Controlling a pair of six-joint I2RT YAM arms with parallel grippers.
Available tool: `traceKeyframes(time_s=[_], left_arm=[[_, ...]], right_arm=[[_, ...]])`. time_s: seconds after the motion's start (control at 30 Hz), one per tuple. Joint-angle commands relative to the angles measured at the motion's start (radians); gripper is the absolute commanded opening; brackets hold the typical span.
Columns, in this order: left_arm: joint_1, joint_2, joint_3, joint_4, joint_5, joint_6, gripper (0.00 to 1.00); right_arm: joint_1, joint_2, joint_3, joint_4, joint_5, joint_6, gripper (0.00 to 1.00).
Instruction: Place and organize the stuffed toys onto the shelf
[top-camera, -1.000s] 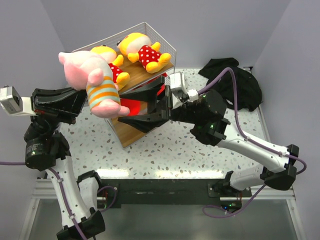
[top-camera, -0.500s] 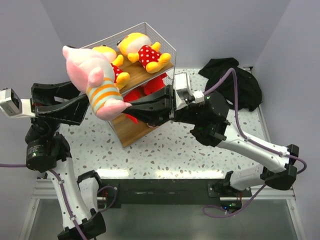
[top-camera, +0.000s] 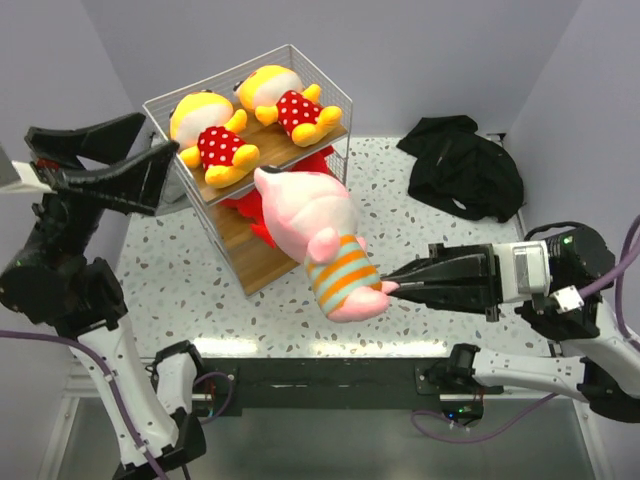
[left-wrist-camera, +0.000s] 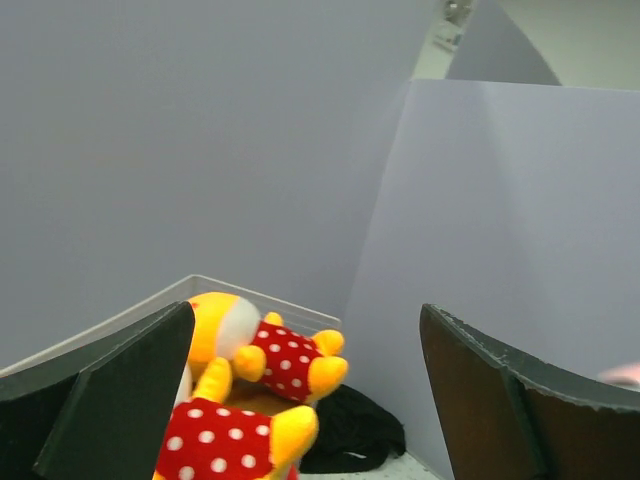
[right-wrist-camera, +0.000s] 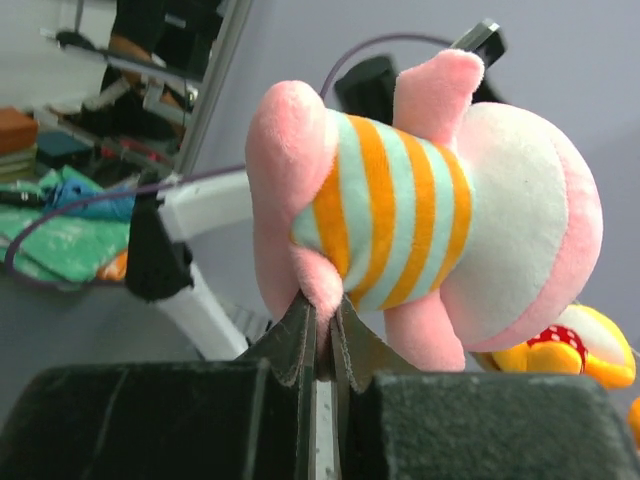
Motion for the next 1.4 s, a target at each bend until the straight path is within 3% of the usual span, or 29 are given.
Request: traceKeyframes(time_s=[0.0,0.1,0.23,0.53,0.73,0.77,1.07,1.37], left_arm=[[0.001,0.112,0.142,-0.471,-0.095,0.346,1.0],[0.001,0.152,0.199,-0.588,-0.152,0.437,1.0],[0.001,0.168,0.205,-0.647,-0.142,0.483,1.0],[0.003,0.073,0.151,-0.714,-0.155,0.558,1.0],[0.003,-0.007,0.052,-0.787,-0.304,0.54,1.0],[0.003,-0.018,0.035,-0.777,-0.31,0.518,1.0],[0.003,-0.042,0.001,-0.788,-0.353,0.48,1.0],[0.003,-0.087,-0.054,-0.783,-0.413,0.48,1.0]], right_arm=[[0.001,0.006,-0.045,-0.327,0.006,-0.196,0.0],[0.0,0.078,-0.042,-0.613,0.075,-0.278,0.0],[0.001,0.166,-0.087,-0.687,0.187,-0.281,0.0],[0.001,0.201,-0.265,-0.469,0.326,-0.333,0.0],[0.001,0.149,-0.437,-0.253,0.376,-0.503,0.0],[0.0,0.158,-0.451,-0.248,0.367,-0.593,0.0],[0.001,0.347,-0.361,-0.257,0.491,-0.819,0.0],[0.0,0.488,-0.48,0.135,0.611,-0.85,0.0]])
